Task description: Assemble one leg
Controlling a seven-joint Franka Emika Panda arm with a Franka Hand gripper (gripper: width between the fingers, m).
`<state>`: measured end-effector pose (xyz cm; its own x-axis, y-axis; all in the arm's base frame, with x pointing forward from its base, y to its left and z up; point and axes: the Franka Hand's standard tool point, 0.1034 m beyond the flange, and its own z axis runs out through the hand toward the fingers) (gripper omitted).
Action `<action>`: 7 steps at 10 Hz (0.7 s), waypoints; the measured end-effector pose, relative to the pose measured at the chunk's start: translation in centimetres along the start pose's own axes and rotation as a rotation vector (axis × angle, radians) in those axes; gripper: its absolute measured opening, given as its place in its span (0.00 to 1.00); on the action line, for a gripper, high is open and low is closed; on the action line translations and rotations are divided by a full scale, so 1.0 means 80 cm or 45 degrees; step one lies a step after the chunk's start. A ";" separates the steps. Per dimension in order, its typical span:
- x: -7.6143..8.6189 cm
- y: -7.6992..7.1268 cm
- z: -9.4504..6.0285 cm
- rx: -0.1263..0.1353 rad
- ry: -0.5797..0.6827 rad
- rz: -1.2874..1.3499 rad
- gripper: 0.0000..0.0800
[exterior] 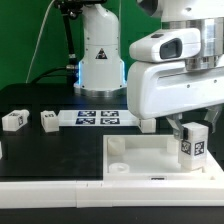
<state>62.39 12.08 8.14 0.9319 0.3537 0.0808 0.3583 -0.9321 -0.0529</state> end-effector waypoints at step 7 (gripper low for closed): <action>-0.001 0.003 0.001 0.020 -0.005 0.639 0.36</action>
Offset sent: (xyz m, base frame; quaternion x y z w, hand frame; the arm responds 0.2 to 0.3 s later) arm -0.0004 -0.0029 -0.0033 0.0030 -0.0472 0.1033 0.9935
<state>62.37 11.84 8.03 0.9898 -0.1374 0.0379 -0.1330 -0.9861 -0.0996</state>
